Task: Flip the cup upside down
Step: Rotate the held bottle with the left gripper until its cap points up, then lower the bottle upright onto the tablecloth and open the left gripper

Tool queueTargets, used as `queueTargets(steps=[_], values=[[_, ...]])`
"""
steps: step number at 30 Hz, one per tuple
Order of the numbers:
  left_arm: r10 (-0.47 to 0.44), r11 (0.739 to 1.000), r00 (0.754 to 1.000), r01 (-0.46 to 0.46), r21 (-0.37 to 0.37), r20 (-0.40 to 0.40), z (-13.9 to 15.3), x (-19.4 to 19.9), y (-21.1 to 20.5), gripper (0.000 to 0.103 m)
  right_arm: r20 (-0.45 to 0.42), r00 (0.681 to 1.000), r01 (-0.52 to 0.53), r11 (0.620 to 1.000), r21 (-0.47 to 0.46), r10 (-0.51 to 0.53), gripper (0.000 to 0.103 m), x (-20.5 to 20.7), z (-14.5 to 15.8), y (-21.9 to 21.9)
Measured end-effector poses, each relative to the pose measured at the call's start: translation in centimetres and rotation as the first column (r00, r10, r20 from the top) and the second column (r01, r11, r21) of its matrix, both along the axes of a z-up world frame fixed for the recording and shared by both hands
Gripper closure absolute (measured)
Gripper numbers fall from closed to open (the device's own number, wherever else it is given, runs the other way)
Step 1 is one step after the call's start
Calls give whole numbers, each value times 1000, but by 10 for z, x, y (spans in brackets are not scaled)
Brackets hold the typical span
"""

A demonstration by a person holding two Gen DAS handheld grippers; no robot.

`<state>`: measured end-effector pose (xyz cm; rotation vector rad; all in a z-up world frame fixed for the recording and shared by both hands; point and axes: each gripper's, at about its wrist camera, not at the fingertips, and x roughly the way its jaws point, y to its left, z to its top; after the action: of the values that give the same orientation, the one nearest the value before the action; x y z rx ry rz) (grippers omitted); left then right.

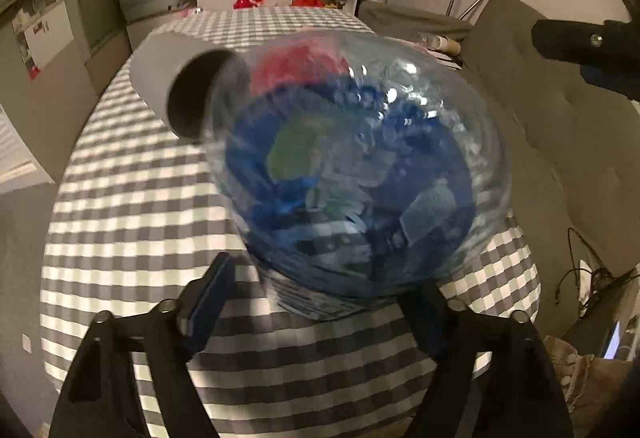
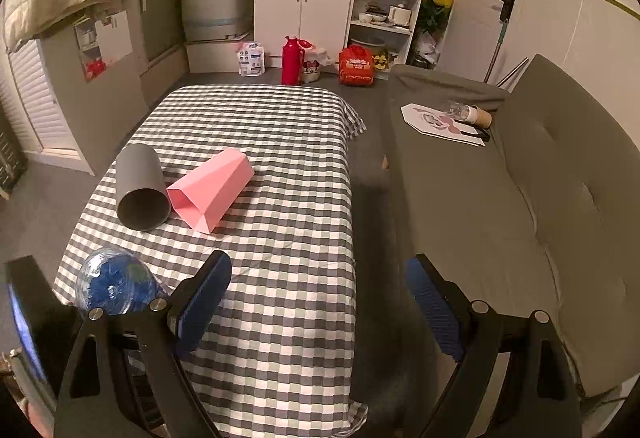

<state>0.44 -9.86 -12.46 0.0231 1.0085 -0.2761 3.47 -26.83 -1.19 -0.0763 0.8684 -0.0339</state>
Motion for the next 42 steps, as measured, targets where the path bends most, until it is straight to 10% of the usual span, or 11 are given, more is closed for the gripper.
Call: queueTargets(steps=[21,32,42], values=[[22,999,993,-28,43,118,-12,51,-7,31,-40,999,-4,1000,-20,3,13,11,-16,0],[-41,999,998,42,8,-36,0,21,4,17,-28,1000,-3,1000,11,3,13,5,-12,2],[33,999,989,-28,-38,146,57,-12,43,15,24,999,-32,998,50,31,13,-16,0,12]])
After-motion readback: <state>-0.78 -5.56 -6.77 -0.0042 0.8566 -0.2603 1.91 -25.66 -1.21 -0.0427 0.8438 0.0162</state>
